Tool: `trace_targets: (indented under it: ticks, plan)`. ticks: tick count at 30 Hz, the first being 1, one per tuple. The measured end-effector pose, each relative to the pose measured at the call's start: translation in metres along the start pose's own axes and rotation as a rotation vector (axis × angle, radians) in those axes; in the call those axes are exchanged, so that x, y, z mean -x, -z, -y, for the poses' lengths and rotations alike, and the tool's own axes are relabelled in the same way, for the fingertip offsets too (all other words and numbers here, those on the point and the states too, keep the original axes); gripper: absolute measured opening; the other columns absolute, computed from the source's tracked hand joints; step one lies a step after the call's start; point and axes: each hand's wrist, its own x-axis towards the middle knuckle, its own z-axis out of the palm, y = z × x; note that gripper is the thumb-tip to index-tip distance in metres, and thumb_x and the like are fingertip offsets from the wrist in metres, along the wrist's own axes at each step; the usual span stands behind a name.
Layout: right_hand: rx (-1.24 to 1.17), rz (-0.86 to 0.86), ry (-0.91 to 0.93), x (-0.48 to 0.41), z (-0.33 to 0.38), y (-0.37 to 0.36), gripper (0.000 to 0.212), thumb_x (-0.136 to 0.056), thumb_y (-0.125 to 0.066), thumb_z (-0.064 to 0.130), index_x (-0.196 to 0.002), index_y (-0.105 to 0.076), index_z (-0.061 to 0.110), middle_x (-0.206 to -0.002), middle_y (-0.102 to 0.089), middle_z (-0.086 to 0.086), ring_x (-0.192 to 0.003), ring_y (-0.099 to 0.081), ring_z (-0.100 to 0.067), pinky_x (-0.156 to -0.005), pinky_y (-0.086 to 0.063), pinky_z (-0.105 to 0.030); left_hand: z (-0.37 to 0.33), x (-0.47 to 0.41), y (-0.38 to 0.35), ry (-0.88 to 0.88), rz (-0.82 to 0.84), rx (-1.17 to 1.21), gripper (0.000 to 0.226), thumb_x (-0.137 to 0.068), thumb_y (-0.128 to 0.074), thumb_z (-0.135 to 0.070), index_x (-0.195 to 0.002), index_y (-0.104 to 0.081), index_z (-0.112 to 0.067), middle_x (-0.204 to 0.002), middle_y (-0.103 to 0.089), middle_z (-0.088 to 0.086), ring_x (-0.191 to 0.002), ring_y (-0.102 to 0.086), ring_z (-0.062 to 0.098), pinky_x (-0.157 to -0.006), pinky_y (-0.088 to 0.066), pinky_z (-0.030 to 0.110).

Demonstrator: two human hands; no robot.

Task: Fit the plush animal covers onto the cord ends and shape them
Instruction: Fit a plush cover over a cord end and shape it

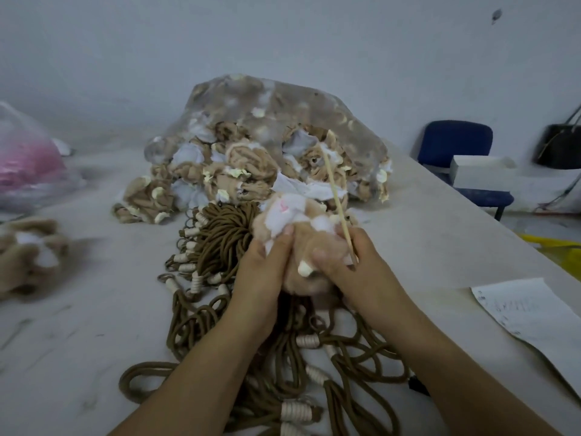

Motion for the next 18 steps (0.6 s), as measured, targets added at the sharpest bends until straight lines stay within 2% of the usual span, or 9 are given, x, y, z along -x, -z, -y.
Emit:
trace_targets:
  ticks: [3,5,8,10,11,13,15,16,18]
  plan:
    - [0.165,0.014,0.015,0.002,-0.003,-0.004,0.055,-0.06,-0.068,0.072,-0.107,-0.043,0.056,-0.104,-0.06,0.026,-0.092,-0.059,0.01,-0.071,-0.052,-0.015,0.0,0.001,-0.002,0.037,0.01,0.028,0.029,-0.094,-0.057,-0.033,-0.115,-0.066,-0.015,-0.102,-0.075,0.007,-0.094,-0.072,0.022,-0.07,-0.058,0.027]
    - [0.202,-0.017,0.04,0.001,-0.005,-0.004,0.038,-0.069,-0.063,0.058,-0.101,-0.047,0.047,-0.095,-0.061,0.024,-0.082,-0.06,0.007,-0.062,-0.049,-0.013,0.0,0.001,-0.004,0.042,0.008,0.021,0.034,-0.092,-0.058,-0.036,-0.112,-0.067,-0.011,-0.099,-0.075,0.009,-0.092,-0.073,0.023,-0.067,-0.058,0.025]
    - [0.002,-0.11,-0.048,0.001,-0.01,-0.002,0.011,-0.082,-0.057,0.038,-0.092,-0.06,0.035,-0.077,-0.068,0.018,-0.061,-0.062,0.001,-0.048,-0.044,-0.012,0.001,0.004,-0.006,0.061,0.046,0.005,0.044,-0.085,-0.058,-0.046,-0.108,-0.07,-0.01,-0.099,-0.075,0.009,-0.093,-0.073,0.021,-0.075,-0.059,0.028]
    - [-0.202,-0.161,-0.175,-0.001,-0.012,-0.001,0.012,-0.091,-0.055,0.031,-0.084,-0.063,0.024,-0.056,-0.061,0.007,-0.042,-0.051,-0.006,-0.038,-0.039,-0.019,0.004,0.006,-0.008,0.009,0.027,-0.154,0.05,-0.082,-0.058,-0.053,-0.112,-0.066,-0.014,-0.109,-0.072,0.008,-0.099,-0.07,0.019,-0.085,-0.058,0.033]
    - [-0.275,-0.185,-0.233,-0.002,-0.012,0.001,0.017,-0.093,-0.053,0.029,-0.083,-0.061,0.018,-0.052,-0.054,0.004,-0.038,-0.044,-0.008,-0.036,-0.034,-0.019,0.007,0.006,-0.008,-0.077,-0.032,-0.338,0.049,-0.083,-0.059,-0.055,-0.115,-0.06,-0.018,-0.119,-0.065,0.005,-0.104,-0.066,0.016,-0.09,-0.055,0.033]
    - [-0.393,-0.211,-0.265,-0.005,-0.013,0.006,0.018,-0.095,-0.052,0.028,-0.089,-0.059,0.013,-0.055,-0.048,0.0,-0.037,-0.038,-0.007,-0.034,-0.031,-0.019,0.005,0.008,-0.005,-0.456,-0.169,-0.744,0.047,-0.089,-0.062,-0.049,-0.127,-0.048,-0.025,-0.133,-0.04,-0.006,-0.12,-0.048,0.008,-0.101,-0.044,0.028]
    - [-0.497,-0.184,-0.217,-0.005,-0.011,0.011,0.024,-0.096,-0.053,0.029,-0.1,-0.059,0.007,-0.059,-0.05,-0.003,-0.041,-0.041,-0.01,-0.036,-0.032,-0.02,0.005,0.009,-0.005,-0.781,-0.093,-0.933,0.061,-0.089,-0.058,-0.049,-0.142,-0.04,-0.025,-0.14,-0.029,-0.01,-0.132,-0.027,0.0,-0.109,-0.024,0.015]
    - [-0.554,-0.15,-0.186,-0.005,-0.008,0.011,0.027,-0.096,-0.054,0.031,-0.105,-0.06,0.005,-0.065,-0.054,-0.008,-0.046,-0.048,-0.016,-0.04,-0.037,-0.022,0.007,0.009,-0.006,-0.827,0.017,-0.984,0.067,-0.086,-0.056,-0.054,-0.145,-0.038,-0.026,-0.144,-0.028,-0.011,-0.134,-0.021,-0.002,-0.11,-0.018,0.011]
    - [-0.702,-0.09,-0.165,-0.004,-0.005,0.011,0.028,-0.095,-0.057,0.032,-0.106,-0.063,0.008,-0.083,-0.066,-0.016,-0.062,-0.064,-0.023,-0.048,-0.047,-0.025,0.014,0.011,-0.011,-0.696,0.242,-1.003,0.078,-0.08,-0.057,-0.062,-0.148,-0.033,-0.032,-0.149,-0.026,-0.016,-0.137,-0.021,-0.002,-0.111,-0.018,0.013]
